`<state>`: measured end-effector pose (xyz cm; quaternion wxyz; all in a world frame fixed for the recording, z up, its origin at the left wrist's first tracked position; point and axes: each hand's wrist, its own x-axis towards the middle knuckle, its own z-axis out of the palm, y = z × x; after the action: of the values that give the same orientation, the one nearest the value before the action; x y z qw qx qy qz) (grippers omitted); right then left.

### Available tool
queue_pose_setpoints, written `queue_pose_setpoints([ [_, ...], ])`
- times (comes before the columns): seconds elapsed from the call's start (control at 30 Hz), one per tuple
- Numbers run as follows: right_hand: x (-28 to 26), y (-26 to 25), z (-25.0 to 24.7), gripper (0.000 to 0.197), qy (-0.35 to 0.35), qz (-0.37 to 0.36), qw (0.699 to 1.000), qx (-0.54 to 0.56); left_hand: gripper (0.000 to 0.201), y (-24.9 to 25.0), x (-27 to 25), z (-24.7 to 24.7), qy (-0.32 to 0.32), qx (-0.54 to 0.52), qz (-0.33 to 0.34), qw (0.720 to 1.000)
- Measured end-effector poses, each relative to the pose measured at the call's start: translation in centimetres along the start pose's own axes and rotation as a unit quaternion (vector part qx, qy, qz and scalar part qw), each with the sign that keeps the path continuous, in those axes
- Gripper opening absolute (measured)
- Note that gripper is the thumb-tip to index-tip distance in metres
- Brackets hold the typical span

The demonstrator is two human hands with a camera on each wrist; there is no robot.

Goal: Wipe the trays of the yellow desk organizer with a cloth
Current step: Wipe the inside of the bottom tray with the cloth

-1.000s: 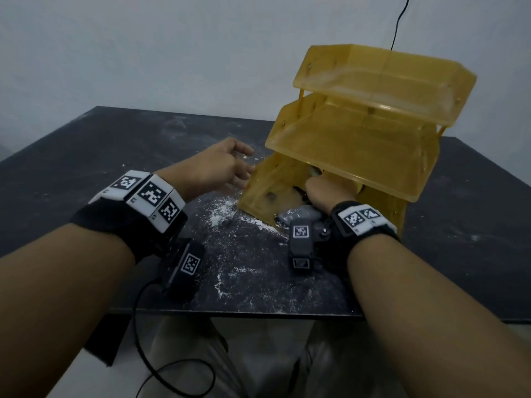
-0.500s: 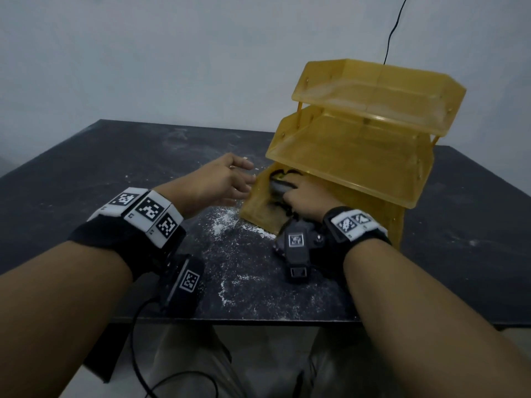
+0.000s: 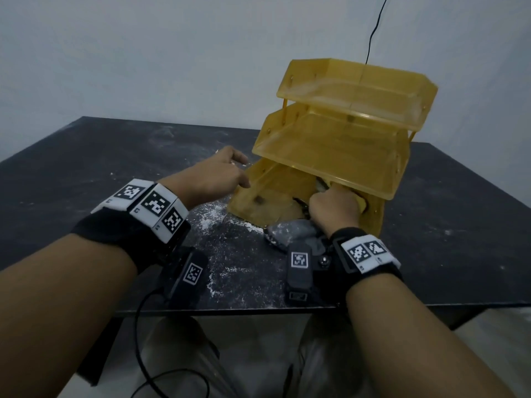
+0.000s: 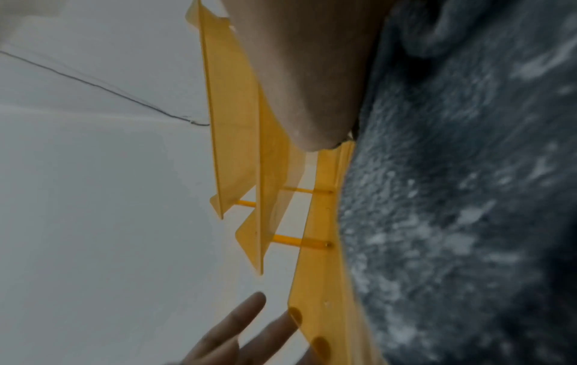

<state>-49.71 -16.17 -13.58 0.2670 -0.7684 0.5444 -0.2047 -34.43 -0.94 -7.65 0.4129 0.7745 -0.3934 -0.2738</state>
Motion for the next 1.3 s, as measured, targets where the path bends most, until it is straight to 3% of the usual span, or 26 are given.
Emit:
queue_pose_setpoints([
  [0.07, 1.1, 0.0, 0.0, 0.062, -0.021, 0.026, 0.997, -0.076, 0.037, -0.1, 0.3, 0.0, 0.001, 0.002, 0.002, 1.0],
  [0.2, 2.7, -1.2, -0.2, 0.04, -0.081, -0.029, 0.985, -0.149, 0.033, -0.4, 0.9, -0.4, 0.004, -0.029, 0.01, 1.0],
  [0.33, 3.7, -2.6, 0.4, 0.038, -0.143, -0.088, 0.975, -0.143, 0.033, -0.9, 0.9, -1.0, -0.009, -0.083, 0.008, 0.996],
  [0.47, 2.3, -3.1, 2.1, 0.032, -0.194, -0.223, 0.955, -0.002, 0.03, -0.9, 0.7, -0.9, -0.004, -0.126, 0.001, 0.992],
  [0.67, -3.1, -2.3, 1.1, 0.034, -0.297, -0.284, 0.909, 0.065, 0.031, -0.9, -0.3, -1.0, -0.011, -0.087, -0.005, 0.996],
  [0.7, -3.4, -2.1, 0.5, 0.033, -0.287, -0.272, 0.911, 0.119, 0.028, -0.8, -0.5, -1.0, -0.017, -0.076, 0.001, 0.997],
  [0.77, -2.9, -1.7, 0.0, 0.036, -0.19, -0.215, 0.937, 0.201, 0.035, -0.6, -0.7, -0.9, -0.02, -0.087, -0.002, 0.996],
  [0.83, -1.6, -1.7, 0.6, 0.035, -0.114, -0.191, 0.961, 0.165, 0.043, -0.5, -0.9, -0.8, -0.018, -0.097, -0.011, 0.995],
  [0.9, -1.6, -2.6, 1.5, 0.032, -0.147, -0.222, 0.961, 0.073, 0.043, -0.5, -1.1, -0.8, -0.021, -0.097, -0.014, 0.995],
  [1.0, -2.8, -3.8, 2.3, 0.027, -0.224, -0.306, 0.925, -0.003, 0.043, -0.4, -1.2, -0.8, -0.026, -0.089, -0.019, 0.995],
  [1.1, -3.2, -3.8, 1.4, 0.025, -0.28, -0.299, 0.908, 0.091, 0.042, -0.4, -1.1, -1.0, -0.025, -0.088, -0.027, 0.995],
  [1.17, -2.3, -3.3, 1.4, 0.034, -0.207, -0.262, 0.932, 0.144, 0.042, -0.4, -1.1, -1.1, -0.024, -0.085, -0.028, 0.996],
  [1.23, -1.6, -3.4, 1.7, 0.037, -0.122, -0.248, 0.956, 0.099, 0.043, -0.3, -1.1, -1.0, -0.021, -0.084, -0.029, 0.996],
  [1.3, -1.8, -3.9, 2.2, 0.035, -0.136, -0.276, 0.951, 0.002, 0.044, -0.3, -1.1, -1.0, -0.023, -0.079, -0.028, 0.996],
])
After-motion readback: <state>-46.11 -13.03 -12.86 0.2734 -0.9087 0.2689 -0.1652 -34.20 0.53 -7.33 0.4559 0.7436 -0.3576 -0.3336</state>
